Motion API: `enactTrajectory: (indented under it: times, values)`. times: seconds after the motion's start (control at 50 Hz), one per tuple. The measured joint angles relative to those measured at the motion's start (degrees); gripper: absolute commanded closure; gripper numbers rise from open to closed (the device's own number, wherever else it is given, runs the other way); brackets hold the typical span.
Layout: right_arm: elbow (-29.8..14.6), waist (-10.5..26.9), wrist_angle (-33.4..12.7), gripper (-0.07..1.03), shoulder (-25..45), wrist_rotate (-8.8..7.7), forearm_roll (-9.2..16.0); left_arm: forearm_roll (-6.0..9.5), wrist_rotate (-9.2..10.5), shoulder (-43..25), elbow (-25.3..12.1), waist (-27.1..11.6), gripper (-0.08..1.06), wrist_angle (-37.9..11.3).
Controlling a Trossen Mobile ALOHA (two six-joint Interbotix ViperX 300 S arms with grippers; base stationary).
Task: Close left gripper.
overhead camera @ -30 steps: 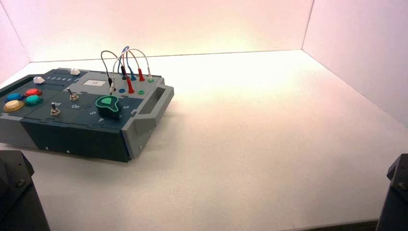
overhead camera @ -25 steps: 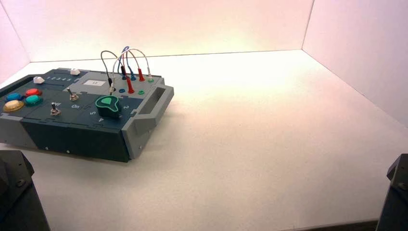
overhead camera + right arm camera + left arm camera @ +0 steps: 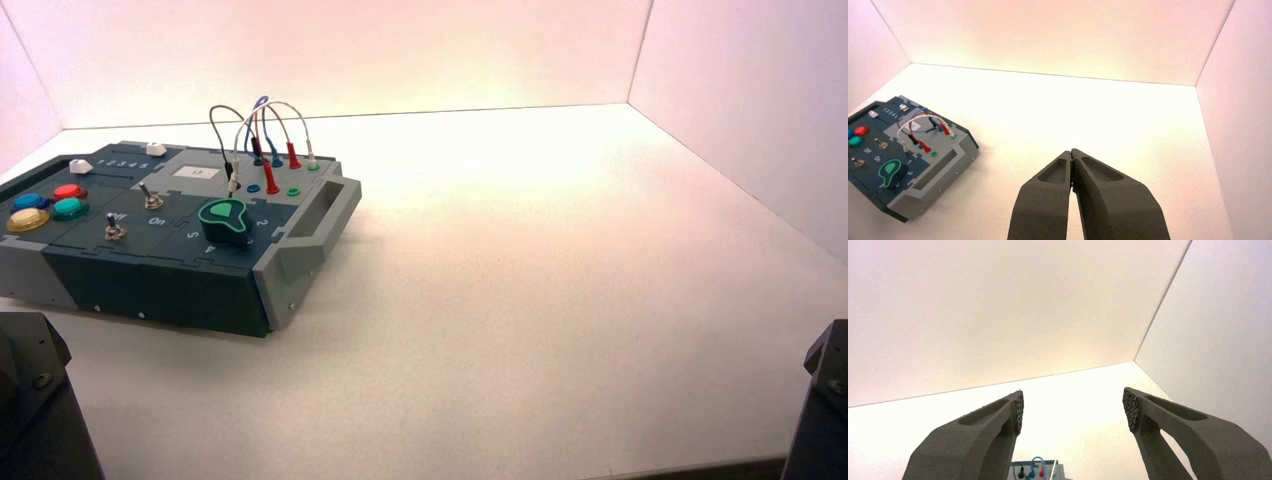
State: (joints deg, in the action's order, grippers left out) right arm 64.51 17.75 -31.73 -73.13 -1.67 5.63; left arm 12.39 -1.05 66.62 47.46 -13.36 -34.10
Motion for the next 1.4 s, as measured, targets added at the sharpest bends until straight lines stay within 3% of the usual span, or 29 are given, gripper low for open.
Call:
enactTrajectory:
  times: [0.16, 0.2, 0.22, 0.28, 0.3, 0.32, 0.34, 0.36, 0.4, 1.4]
  values:
    - [0.0, 0.0, -0.1, 0.99, 0.0, -0.09, 0.1, 0.0, 0.0, 0.0, 0.0, -0.4, -0.04, 0.2]
    - [0.0, 0.0, -0.1, 0.99, 0.0, -0.09, 0.0, 0.0, 0.0, 0.0, 0.0, -0.4, 0.05, 0.4]
    - [0.0, 0.0, -0.1, 0.99, 0.0, 0.0, 0.1, 0.0, 0.09, 0.0, 0.0, -0.5, 0.15, 0.4]
    - [0.1, 0.0, -0.1, 0.99, 0.0, -0.09, 0.0, 0.0, 0.09, 0.0, 0.0, -0.5, 0.63, 0.7]
    - [0.0, 0.0, -0.1, 0.99, 0.0, 0.0, 0.0, 0.0, 0.09, 0.0, 0.0, -0.5, 0.9, 0.7]
    - [0.0, 0.0, -0.1, 0.99, 0.0, 0.0, 0.1, 0.0, 0.09, 0.0, 0.0, -0.5, 1.06, 0.7]
    - [0.0, 0.0, -0.1, 0.99, 0.0, -0.09, 0.0, 0.0, 0.09, 0.0, 0.0, -0.5, 0.96, 0.6]
    - [0.0, 0.0, -0.1, 0.99, 0.0, -0.09, 0.1, 0.0, 0.09, 0.0, 0.0, -0.5, 0.95, 0.5]
    - [0.0, 0.0, -0.1, 0.99, 0.0, -0.09, 0.0, 0.0, 0.09, 0.0, 0.0, -0.5, 1.02, 0.1]
    - [0.0, 0.0, -0.1, 0.99, 1.0, -0.09, 0.4, -0.09, 0.79, 0.0, 0.0, -0.5, 1.01, 0.3]
